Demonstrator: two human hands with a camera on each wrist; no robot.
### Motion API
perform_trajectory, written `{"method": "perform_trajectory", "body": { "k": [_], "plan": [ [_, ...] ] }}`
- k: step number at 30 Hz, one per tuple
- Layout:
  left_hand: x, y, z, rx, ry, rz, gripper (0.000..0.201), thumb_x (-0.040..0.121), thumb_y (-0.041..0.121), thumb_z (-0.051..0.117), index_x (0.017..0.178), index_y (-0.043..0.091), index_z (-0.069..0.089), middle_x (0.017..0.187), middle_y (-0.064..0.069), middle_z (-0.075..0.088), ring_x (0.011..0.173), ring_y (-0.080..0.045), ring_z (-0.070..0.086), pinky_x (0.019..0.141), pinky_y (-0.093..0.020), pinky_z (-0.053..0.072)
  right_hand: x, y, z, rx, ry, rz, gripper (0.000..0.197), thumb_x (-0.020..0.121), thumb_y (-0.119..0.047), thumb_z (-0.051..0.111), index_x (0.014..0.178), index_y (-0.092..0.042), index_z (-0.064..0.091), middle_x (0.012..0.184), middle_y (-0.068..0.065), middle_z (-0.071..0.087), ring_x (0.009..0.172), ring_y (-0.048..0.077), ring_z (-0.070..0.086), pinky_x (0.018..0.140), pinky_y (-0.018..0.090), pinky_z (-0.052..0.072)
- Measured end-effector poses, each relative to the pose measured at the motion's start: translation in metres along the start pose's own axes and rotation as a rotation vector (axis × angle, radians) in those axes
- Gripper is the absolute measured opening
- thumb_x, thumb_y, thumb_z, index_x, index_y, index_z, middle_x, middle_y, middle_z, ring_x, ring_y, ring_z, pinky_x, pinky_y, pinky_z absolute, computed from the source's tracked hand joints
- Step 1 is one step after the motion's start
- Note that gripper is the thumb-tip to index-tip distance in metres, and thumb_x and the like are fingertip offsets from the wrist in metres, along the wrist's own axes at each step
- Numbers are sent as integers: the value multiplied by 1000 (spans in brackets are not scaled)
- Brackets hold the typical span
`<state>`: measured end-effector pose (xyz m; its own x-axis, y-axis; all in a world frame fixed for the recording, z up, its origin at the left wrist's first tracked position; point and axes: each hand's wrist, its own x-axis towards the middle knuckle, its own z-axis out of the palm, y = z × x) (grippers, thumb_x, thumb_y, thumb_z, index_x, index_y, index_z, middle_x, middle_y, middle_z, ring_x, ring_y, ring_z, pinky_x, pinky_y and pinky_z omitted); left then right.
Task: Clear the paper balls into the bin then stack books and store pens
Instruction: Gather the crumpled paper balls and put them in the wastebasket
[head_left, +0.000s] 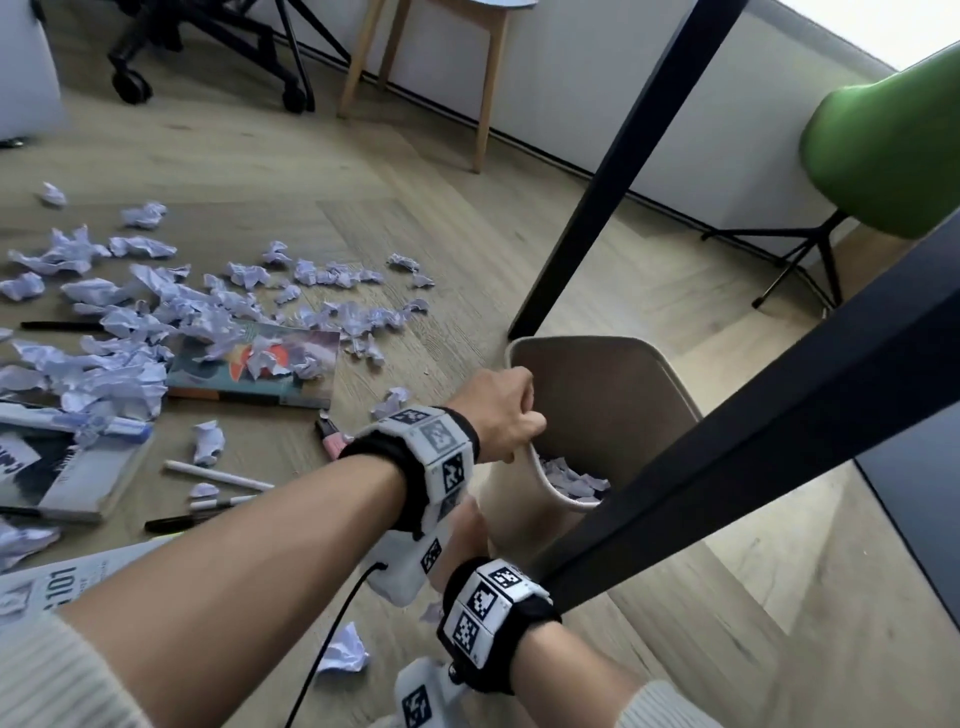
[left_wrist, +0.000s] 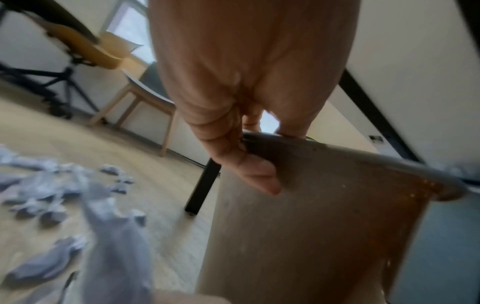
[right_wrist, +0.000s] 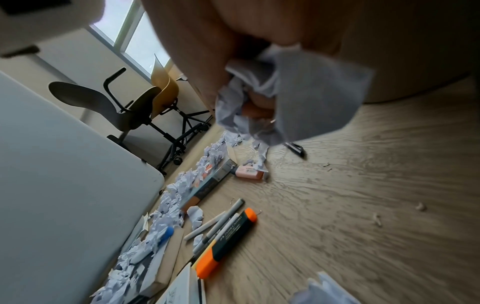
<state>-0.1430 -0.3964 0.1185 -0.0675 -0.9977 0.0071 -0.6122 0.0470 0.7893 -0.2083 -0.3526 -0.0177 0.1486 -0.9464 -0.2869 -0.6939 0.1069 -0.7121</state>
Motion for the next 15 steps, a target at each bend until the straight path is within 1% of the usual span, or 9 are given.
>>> {"method": "perform_trajectory", "body": {
  "k": [2, 3, 6, 8, 9, 10, 12, 14, 15],
  "plan": [
    [-3, -14, -14, -75, 89, -37, 5, 85, 13, 56, 83, 11, 52, 76, -6, 61, 57, -19, 64, 50, -24, 50, -6, -11, -1, 113, 18, 36, 13, 75, -28, 52, 65, -24, 58, 65, -2, 54, 70, 17, 44, 66, 33, 40],
    [-6, -21, -23, -103, 129, -47, 4, 85, 11, 57, 83, 11, 53, 73, -4, 58, 58, -18, 61, 50, -24, 50, -7, -12, 1, 143, 47, 32, 15, 73, -31, 52, 60, -23, 54, 56, -3, 49, 63, 18, 44, 61, 32, 40],
    [-14, -39, -52, -105, 246, -64, 5, 84, 10, 58, 84, 12, 54, 71, 2, 52, 68, -19, 55, 61, -30, 49, -16, -24, 7, 159, -31, 6, 21, 86, -25, 55, 67, -19, 55, 54, -5, 52, 54, 17, 49, 53, 23, 42],
    [-21, -51, -73, -149, 366, -108, 10, 82, 8, 60, 87, 12, 53, 70, 3, 51, 67, -18, 52, 63, -32, 48, -21, -34, 11, 192, -84, -24, 22, 86, -24, 57, 65, -22, 61, 50, -6, 55, 53, 17, 52, 55, 29, 46],
    [-25, -57, -83, -175, 440, -135, 13, 81, 7, 60, 89, 12, 51, 70, 2, 50, 65, -16, 50, 62, -31, 47, -22, -39, 14, 225, -107, -32, 20, 85, -23, 58, 65, -21, 62, 50, -5, 58, 49, 17, 54, 52, 31, 48],
    [-31, -63, -96, -189, 522, -157, 16, 81, 7, 61, 91, 11, 49, 70, 2, 48, 63, -15, 48, 62, -30, 45, -21, -41, 18, 214, -138, -31, 20, 84, -22, 57, 64, -19, 61, 51, -3, 59, 45, 15, 54, 48, 27, 48],
    [-45, -74, -124, -196, 691, -184, 18, 81, 7, 61, 91, 11, 46, 69, 3, 44, 60, -12, 43, 56, -18, 40, -22, -52, 27, 182, -201, -57, 20, 84, -17, 54, 65, -18, 61, 51, 2, 60, 40, 15, 53, 42, 22, 45],
    [-66, -84, -159, -216, 864, -217, 19, 81, 6, 59, 90, 12, 44, 68, 5, 39, 57, -10, 38, 50, -12, 32, -14, -61, 34, 188, -186, -109, 17, 84, -20, 53, 73, -27, 65, 57, 2, 63, 49, 19, 57, 48, 26, 48],
    [-79, -89, -177, -244, 934, -230, 19, 80, 5, 58, 89, 12, 43, 68, 5, 38, 58, -10, 36, 51, -14, 33, -13, -71, 38, 186, -175, -129, 11, 85, -27, 56, 78, -29, 63, 66, 1, 66, 58, 21, 61, 57, 30, 53]
  ]
}}
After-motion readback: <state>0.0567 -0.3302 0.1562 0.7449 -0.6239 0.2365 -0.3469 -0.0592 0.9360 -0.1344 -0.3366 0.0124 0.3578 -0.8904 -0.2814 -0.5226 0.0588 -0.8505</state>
